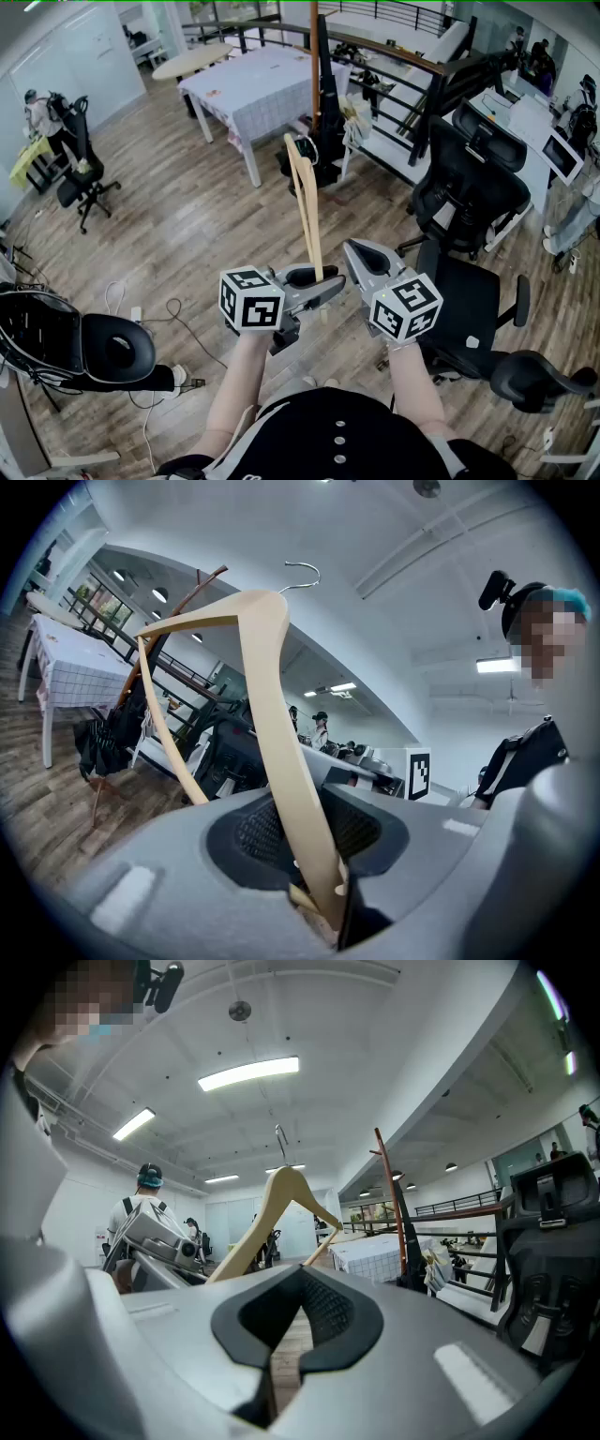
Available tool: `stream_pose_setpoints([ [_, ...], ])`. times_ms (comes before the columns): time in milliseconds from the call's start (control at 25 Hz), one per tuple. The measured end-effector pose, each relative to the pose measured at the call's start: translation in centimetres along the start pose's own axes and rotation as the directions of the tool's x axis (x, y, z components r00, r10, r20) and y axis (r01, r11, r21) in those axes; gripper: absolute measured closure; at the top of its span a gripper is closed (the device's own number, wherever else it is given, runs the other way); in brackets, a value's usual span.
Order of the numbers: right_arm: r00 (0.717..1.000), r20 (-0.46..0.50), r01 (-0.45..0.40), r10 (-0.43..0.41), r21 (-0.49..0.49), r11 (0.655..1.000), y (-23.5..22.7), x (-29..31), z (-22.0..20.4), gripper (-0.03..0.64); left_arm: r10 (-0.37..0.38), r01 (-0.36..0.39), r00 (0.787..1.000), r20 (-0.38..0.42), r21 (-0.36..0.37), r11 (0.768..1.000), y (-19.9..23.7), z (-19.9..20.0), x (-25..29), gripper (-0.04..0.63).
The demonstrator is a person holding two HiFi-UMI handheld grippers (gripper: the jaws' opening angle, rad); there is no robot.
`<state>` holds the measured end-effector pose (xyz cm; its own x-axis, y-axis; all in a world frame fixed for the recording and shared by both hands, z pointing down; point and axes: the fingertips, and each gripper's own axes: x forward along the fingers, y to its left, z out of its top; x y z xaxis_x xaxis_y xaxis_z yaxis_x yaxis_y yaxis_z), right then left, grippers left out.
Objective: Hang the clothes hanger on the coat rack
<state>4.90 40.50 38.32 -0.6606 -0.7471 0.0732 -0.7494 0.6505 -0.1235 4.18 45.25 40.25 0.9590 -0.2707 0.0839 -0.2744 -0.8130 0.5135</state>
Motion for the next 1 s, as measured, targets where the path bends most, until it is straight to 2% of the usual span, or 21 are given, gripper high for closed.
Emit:
stream_pose_setpoints([
  [440,1.0,-0.002,0.002,-0.002,-0.001,1.0,-0.8,-0.5,0.0,0.617,0.007,-0.007,1.0,-0.011,-0.003,1.0,0.3,0.0,1.0,0.476],
  [800,0.999,0.041,-0.009,0.008,0.006,1.0,-2.9,-1.5,0.7,0.616,0.009,-0.009,1.0,0.007,-0.006,1.0,0.5,0.4,2.9,0.476],
  [1000,1.0,0.011,-0.027,0.026,0.035,0.999,-4.1,-0.9,-0.6,0.615,0.017,-0.017,1.0,0.012,-0.026,1.0,1.3,0.1,4.1,0.476],
])
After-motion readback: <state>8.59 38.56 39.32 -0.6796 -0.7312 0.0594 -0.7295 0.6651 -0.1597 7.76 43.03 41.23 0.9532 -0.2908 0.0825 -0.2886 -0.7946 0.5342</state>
